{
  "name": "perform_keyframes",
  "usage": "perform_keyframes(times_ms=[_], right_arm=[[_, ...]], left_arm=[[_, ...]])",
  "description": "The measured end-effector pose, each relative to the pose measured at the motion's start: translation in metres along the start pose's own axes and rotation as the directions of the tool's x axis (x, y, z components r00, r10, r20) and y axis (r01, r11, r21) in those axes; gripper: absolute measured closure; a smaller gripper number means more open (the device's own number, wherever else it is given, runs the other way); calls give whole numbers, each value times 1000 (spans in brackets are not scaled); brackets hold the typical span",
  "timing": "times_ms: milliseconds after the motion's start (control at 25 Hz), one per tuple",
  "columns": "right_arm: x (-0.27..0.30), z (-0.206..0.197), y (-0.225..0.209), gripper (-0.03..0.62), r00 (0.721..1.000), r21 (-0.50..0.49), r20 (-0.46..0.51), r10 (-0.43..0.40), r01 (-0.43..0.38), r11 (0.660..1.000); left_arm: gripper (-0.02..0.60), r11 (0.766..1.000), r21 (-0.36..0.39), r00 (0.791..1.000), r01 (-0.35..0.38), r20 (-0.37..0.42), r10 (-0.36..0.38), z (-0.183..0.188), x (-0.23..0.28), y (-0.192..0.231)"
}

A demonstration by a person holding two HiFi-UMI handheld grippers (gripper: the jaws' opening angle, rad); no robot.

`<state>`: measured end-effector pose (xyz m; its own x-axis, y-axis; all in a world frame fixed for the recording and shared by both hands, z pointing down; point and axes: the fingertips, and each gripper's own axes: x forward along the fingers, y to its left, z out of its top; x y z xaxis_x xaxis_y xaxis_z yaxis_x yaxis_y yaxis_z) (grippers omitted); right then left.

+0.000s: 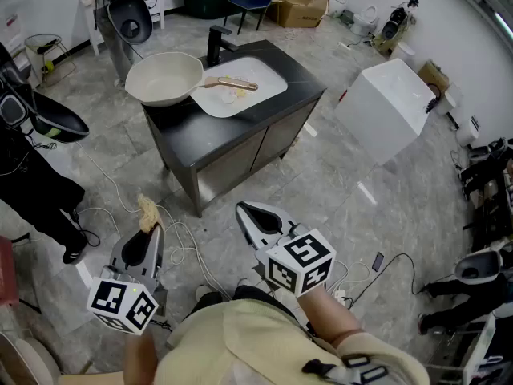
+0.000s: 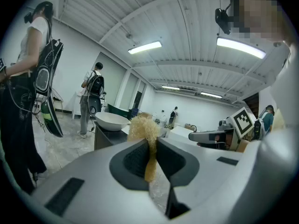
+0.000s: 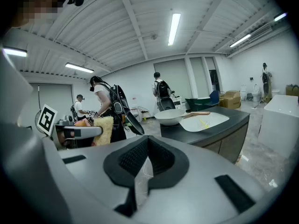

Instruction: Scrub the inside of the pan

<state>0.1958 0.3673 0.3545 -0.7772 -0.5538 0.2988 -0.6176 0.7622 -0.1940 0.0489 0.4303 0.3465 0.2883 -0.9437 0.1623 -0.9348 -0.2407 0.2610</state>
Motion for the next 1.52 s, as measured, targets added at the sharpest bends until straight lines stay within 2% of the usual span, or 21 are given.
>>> perform_keyframes(times_ms=[280, 520, 800, 960, 1200, 1320, 1520], right_arm=[[7, -6, -1, 580, 999, 26, -24, -24, 25, 999], [21, -19, 4, 580, 994, 12, -107, -21, 23, 1000], [41, -27, 27, 580, 989, -5, -145, 3, -4, 1000], [56, -24, 31, 580, 990, 9, -139, -7, 9, 1000], [80, -22, 55, 579, 989, 8, -141, 47, -46, 999], [102, -18, 45, 579, 987, -2, -153, 53, -54, 999], [161, 2, 0, 579, 986, -58, -156, 58, -68, 996]], left_arm=[[538, 999, -13, 999, 31, -13, -31, -5, 6, 7], [538, 998, 1, 997, 64, -49, -64, -16, 11, 13], [538, 1000, 8, 998, 24, -53, -23, -21, -13, 37], [538, 999, 32, 998, 31, -48, -29, -14, -24, 46], [538, 1000, 13, 999, 9, -44, -9, -16, -30, 68], [538, 1000, 2, 998, 8, -60, -8, -17, -11, 87], [538, 1000, 9, 996, 9, -88, -9, -3, 60, 128]])
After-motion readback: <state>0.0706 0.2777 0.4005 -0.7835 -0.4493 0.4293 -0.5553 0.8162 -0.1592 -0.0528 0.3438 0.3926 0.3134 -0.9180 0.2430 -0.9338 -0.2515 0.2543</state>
